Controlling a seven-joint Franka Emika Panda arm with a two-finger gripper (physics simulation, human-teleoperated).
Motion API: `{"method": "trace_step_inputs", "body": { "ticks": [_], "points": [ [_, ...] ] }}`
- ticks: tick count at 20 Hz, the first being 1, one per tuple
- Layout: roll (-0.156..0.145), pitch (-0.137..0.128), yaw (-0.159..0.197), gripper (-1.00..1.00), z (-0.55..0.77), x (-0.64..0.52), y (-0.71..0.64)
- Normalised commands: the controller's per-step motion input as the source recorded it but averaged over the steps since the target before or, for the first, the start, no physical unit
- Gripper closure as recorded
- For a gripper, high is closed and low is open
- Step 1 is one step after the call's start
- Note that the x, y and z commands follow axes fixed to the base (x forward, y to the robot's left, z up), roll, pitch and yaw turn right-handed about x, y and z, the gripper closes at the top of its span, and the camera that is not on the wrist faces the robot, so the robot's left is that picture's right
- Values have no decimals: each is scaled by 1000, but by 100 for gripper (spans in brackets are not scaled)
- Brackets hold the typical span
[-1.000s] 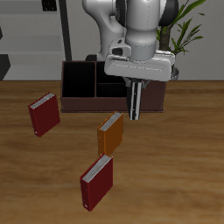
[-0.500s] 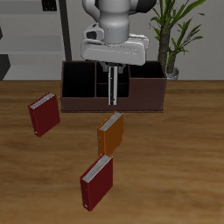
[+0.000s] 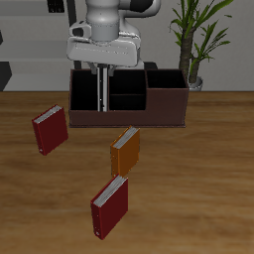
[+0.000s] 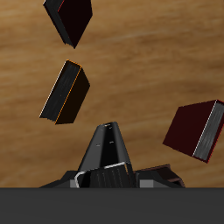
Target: Place the striped book into the back desk caddy's left compartment and place the right red book into the back desk caddy's back compartment and place the orange book into the back desk caddy's front compartment
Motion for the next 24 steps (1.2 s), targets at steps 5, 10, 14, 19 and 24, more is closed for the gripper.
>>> {"method": "trace_step_inputs", "body": {
  "ticks": [5, 10, 14, 19, 24],
  "points": [
    [-6, 15, -11, 100, -47, -110, -406],
    [9, 14, 9, 100, -69, -137, -278],
    [-13, 10, -13, 100, -101, -256, -370],
    [2, 45, -14, 100, -182, -410, -180],
    [-3, -11, -1, 100, -14, -245, -134]
  ]
}}
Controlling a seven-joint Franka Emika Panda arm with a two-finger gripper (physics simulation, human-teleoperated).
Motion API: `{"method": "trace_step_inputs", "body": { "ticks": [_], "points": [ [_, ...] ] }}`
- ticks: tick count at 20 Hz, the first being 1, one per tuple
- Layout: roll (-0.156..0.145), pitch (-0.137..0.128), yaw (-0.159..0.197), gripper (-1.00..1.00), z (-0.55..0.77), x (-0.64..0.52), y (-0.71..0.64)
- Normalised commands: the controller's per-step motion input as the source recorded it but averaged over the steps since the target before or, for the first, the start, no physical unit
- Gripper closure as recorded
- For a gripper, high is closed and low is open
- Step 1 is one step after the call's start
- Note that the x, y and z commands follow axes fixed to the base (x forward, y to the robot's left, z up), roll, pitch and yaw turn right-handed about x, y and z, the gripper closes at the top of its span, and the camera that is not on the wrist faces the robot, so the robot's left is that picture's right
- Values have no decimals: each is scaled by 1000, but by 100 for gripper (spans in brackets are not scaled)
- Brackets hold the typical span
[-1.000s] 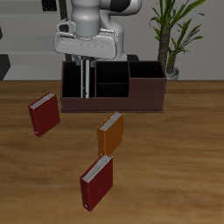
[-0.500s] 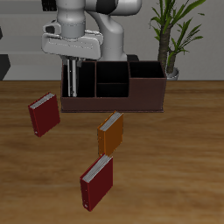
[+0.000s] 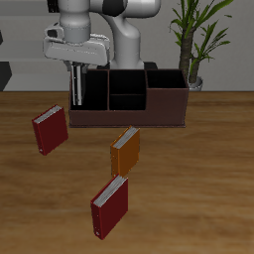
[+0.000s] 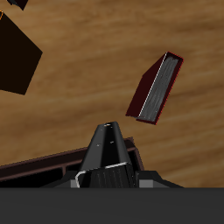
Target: Place the striped book into the back desk caddy's left compartment and place the right red book into the back desk caddy's back compartment and place the orange book into the back desk caddy's front compartment
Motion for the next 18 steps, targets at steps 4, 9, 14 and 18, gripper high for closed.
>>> {"method": "trace_step_inputs", "body": {
  "ticks": [4, 9, 14, 18],
  "points": [
    [19, 6, 4, 100, -43, -295, -134],
    [13, 24, -29, 100, -2, -232, -40],
    [8, 32, -32, 100, -19, -122, -46],
    [-7, 22, -32, 100, -61, 1, -20]
  ]
}}
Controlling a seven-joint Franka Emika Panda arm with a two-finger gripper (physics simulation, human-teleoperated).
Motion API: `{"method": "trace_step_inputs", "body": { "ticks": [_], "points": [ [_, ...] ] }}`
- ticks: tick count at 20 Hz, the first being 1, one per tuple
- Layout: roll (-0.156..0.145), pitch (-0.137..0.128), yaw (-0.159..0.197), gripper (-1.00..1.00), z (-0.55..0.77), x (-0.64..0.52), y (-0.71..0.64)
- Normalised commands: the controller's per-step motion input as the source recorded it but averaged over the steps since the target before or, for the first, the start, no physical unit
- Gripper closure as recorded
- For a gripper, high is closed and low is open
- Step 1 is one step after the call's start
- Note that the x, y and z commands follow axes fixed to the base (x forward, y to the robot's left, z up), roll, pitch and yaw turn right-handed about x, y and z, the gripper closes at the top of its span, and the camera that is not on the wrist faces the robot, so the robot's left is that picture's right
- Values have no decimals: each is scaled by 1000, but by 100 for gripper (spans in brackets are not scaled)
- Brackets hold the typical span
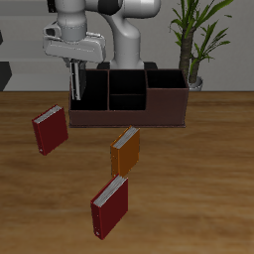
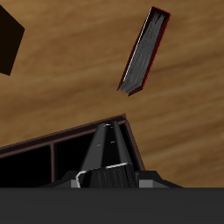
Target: Place the striped book into the back desk caddy's left compartment and place the right red book into the back desk caddy's back compartment and place the orange book into the back desk caddy's front compartment
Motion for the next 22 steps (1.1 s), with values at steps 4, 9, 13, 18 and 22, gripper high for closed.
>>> {"method": "trace_step_inputs", "body": {
  "ticks": [4, 9, 13, 18, 22],
  "points": [
    [18, 52, -53, 100, -101, -53, 11],
    [20, 56, -58, 100, -78, 24, 31],
    [4, 59, -64, 100, -143, 48, 16],
    [0, 33, -38, 100, -101, 30, 23],
    [9, 40, -54, 100, -70, 15, 6]
  ]
}}
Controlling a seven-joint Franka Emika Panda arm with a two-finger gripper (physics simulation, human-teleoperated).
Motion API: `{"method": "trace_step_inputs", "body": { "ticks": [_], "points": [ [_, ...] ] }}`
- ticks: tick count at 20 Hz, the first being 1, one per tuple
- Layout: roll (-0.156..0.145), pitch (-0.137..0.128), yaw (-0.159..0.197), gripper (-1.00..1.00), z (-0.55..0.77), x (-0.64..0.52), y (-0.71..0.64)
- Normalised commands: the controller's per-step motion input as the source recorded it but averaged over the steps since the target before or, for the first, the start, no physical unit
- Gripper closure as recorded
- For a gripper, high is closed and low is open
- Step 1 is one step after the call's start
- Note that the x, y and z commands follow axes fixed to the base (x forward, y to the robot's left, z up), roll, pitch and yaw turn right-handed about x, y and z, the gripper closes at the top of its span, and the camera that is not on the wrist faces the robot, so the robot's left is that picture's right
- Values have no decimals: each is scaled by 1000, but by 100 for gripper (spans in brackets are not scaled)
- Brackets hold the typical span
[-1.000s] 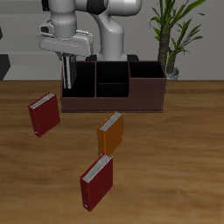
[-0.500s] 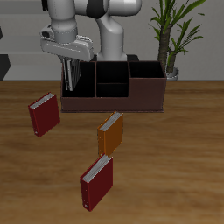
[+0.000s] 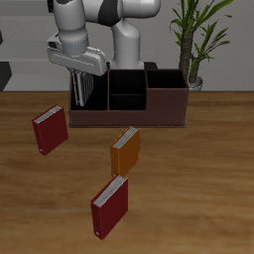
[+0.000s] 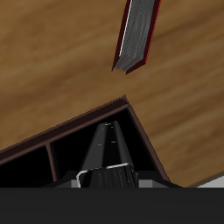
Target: Place the striped book into the back desk caddy's left compartment and place the right red book into the back desk caddy's back compartment and place the orange book into the back desk caddy's front compartment
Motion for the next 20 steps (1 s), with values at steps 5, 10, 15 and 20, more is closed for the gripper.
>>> {"method": "trace_step_inputs", "body": {
  "ticks": [5, 10, 15, 20],
  "points": [
    [7, 29, -46, 100, -67, 15, -4],
    [-5, 46, -58, 100, -84, 44, -3],
    [6, 66, -78, 100, -124, 92, -43],
    [34, 123, -174, 100, -169, 120, 56]
  ]
}}
